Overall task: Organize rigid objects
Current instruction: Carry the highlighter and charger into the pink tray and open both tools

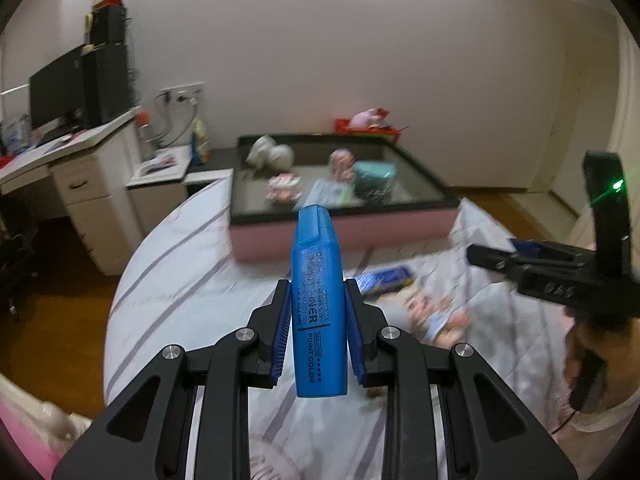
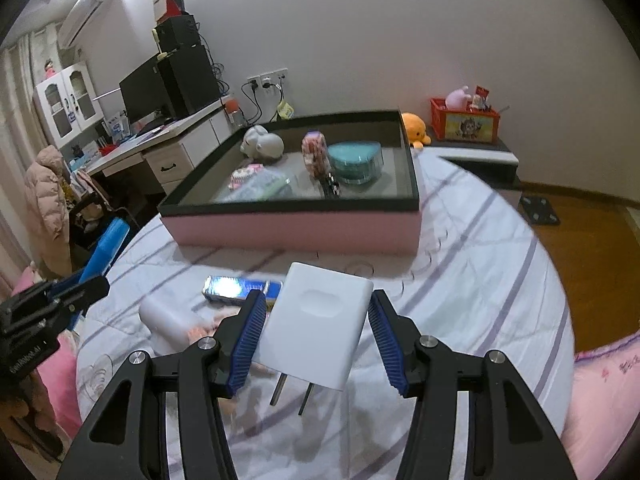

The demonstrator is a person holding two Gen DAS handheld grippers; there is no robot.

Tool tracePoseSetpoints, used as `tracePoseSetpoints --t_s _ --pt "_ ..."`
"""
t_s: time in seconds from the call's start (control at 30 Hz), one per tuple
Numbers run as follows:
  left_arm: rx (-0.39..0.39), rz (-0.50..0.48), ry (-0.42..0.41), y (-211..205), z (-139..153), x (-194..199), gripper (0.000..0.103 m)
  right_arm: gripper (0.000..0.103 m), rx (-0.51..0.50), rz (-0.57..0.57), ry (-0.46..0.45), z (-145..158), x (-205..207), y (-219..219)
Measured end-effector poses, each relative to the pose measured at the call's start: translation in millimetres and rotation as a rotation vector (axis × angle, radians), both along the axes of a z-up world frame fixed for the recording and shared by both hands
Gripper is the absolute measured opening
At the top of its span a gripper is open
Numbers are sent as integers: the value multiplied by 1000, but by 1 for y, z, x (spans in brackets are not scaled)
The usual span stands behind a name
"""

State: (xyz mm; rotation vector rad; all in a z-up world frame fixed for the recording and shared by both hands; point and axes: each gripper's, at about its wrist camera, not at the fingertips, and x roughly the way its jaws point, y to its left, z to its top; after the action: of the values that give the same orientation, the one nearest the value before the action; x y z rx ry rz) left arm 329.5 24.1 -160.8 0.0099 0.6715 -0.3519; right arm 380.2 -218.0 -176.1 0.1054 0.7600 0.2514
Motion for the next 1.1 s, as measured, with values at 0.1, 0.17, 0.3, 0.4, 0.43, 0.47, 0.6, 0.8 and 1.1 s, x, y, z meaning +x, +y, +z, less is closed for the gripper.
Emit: tracePoseSetpoints --t_s 0.1,0.17,0.3,0.4,0.43,0.47,0.6,0.8,1.1 --pt "-2 -33 -20 -7 14 14 26 55 -18 12 -22 13 11 3" --pt "35 -29 -42 -13 21 26 26 55 -37 22 -34 22 21 4" --pt "19 -61 -38 -21 34 56 26 55 -64 34 -41 34 47 6" --pt "2 -81 -23 -26 40 82 26 55 -90 36 -20 38 79 7" --pt "16 -84 -22 -31 42 95 26 55 -102 33 -15 38 89 7" --pt "26 -89 -17 -35 44 106 26 55 -117 30 -11 40 101 8" --pt "25 -116 31 -48 42 154 26 55 -146 18 9 42 146 11" --pt "72 -127 139 -69 20 228 26 55 -207 -5 75 29 219 10" --pt "139 -128 257 -90 -23 291 26 55 -280 1 171 -7 285 8"
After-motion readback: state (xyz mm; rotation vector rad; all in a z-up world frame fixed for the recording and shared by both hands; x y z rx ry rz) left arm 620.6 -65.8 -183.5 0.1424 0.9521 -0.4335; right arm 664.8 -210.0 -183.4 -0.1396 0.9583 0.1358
